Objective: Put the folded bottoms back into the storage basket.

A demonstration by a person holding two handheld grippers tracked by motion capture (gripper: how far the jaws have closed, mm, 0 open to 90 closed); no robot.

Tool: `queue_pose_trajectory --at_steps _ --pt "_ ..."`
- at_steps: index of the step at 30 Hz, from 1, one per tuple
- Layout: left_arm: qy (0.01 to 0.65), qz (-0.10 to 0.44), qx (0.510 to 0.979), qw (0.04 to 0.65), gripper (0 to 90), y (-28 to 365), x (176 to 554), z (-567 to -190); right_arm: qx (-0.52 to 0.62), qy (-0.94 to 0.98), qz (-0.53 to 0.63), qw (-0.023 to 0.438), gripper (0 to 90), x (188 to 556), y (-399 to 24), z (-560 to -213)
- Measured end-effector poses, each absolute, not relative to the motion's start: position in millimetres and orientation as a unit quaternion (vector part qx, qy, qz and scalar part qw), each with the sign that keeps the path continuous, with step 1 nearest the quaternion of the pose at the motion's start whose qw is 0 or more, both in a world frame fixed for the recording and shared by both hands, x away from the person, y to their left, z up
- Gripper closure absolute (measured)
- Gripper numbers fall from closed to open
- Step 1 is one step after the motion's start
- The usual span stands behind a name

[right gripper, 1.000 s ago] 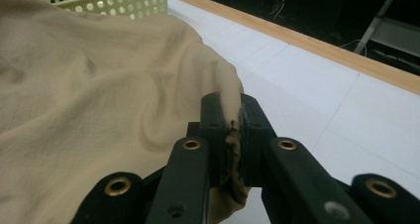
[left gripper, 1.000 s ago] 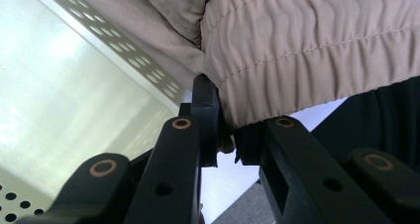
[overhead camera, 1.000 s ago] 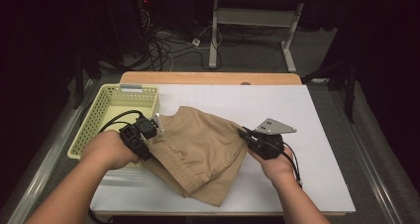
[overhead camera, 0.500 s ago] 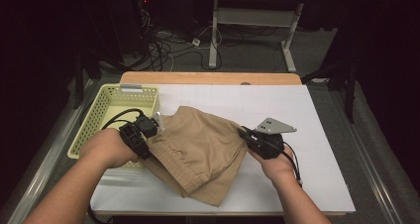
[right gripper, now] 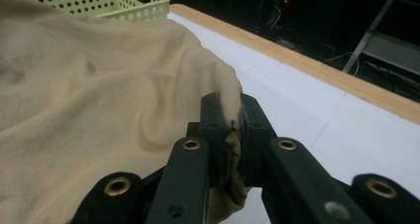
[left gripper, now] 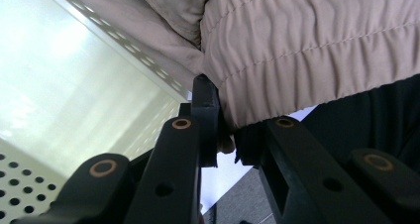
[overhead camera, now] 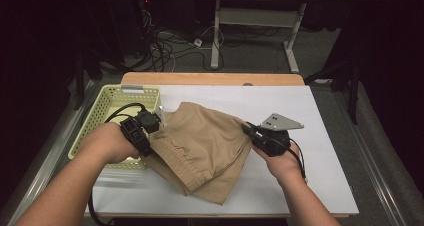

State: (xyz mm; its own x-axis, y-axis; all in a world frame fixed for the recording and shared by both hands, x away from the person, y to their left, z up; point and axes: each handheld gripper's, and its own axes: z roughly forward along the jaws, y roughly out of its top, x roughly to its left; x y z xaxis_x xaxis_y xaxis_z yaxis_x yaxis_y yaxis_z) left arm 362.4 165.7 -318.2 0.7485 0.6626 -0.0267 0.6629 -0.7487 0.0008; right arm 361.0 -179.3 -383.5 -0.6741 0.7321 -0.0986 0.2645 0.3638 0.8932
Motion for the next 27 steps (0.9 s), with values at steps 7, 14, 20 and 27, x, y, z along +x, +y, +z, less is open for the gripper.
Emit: queue_pose_trajectory --at_steps 7,14,20,27 --pt "0.358 -0.002 0.933 0.009 80.1 174.2 360.9 -300.8 0.301 0.784 0.475 0.264 84.5 364.6 -173.7 -361.3" --pt "0.378 0.012 0.926 0.017 80.1 200.1 357.0 -288.4 0.283 0.782 0.487 0.266 84.5 375.1 -150.8 -344.5" --pt "0.399 0.015 0.917 0.015 80.1 230.9 352.2 -284.6 0.262 0.789 0.49 0.262 84.5 388.0 -119.4 -337.0" --pt "0.431 0.02 0.902 0.015 80.1 264.2 349.9 -290.0 0.247 0.798 0.491 0.246 84.5 403.6 -81.2 -345.2"
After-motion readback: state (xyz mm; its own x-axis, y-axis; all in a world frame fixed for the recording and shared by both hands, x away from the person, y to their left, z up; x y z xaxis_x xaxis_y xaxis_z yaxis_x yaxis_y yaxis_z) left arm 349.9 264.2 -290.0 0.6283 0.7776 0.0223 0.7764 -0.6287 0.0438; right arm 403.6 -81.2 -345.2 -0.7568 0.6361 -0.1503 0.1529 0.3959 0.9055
